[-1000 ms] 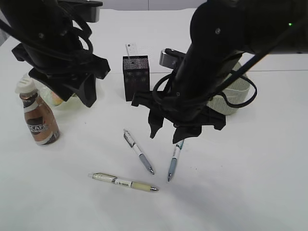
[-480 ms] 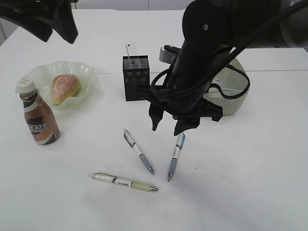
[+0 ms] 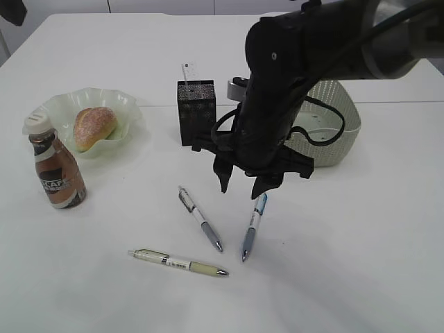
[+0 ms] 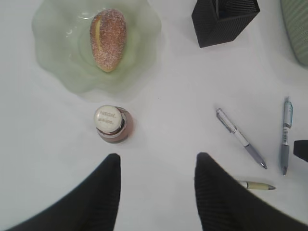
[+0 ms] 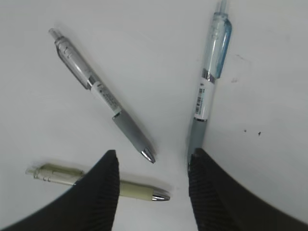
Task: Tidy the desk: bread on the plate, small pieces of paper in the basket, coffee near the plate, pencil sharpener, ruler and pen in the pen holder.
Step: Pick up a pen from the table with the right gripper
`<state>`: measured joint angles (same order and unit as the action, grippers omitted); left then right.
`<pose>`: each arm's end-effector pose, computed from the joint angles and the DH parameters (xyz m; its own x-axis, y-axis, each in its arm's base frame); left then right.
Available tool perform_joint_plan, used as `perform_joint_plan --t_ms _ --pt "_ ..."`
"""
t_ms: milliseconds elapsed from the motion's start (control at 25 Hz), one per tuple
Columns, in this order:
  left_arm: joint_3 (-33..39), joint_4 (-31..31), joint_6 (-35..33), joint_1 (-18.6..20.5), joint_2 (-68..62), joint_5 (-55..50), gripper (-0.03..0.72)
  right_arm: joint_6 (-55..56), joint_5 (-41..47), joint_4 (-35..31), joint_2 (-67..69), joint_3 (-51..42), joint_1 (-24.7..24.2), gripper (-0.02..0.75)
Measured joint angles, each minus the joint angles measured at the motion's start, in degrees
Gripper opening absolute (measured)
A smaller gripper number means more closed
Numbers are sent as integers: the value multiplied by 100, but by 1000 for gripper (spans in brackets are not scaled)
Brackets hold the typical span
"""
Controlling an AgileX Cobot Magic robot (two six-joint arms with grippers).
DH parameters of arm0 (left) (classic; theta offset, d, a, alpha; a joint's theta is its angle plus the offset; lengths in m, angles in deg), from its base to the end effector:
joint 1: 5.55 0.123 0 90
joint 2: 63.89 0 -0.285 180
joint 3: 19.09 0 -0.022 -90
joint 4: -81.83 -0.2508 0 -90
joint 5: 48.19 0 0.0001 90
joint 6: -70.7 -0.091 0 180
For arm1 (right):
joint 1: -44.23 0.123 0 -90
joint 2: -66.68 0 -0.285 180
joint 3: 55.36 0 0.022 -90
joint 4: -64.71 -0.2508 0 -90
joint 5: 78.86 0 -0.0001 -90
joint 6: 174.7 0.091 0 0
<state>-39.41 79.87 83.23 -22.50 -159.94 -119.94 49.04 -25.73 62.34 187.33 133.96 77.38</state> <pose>0.3036 -0.0894 0.4128 -0.8458 0.0420 -0.5318 0.1022 0.9912 -0.0842 0.3426 0.2274 0.2098 -0.9615 0.2185 -0.1666 0.1813 0.9601 0.2127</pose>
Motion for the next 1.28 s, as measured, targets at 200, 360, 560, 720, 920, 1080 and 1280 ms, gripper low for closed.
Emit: perform_joint_plan --t_ms 200,360,560,720,920,1080,1280 --pt "0 -69 -59 16 77 -13 371 247 376 14 267 312 -197 352" --pt "0 -69 -102 16 77 -13 371 424 421 51 393 373 -295 352" --pt "0 -69 -116 16 77 -13 370 547 446 79 568 402 -401 352" --pt "0 -69 -128 16 77 -17 370 562 475 79 828 573 -433 352" --pt "0 -69 -139 16 77 -17 370 562 580 21 1115 964 -433 352" --pt "0 -78 -146 16 77 -17 370 562 821 0 1338 1227 -433 352" --pt "0 -78 -174 16 77 -17 370 562 978 -3 1398 1279 -433 352"
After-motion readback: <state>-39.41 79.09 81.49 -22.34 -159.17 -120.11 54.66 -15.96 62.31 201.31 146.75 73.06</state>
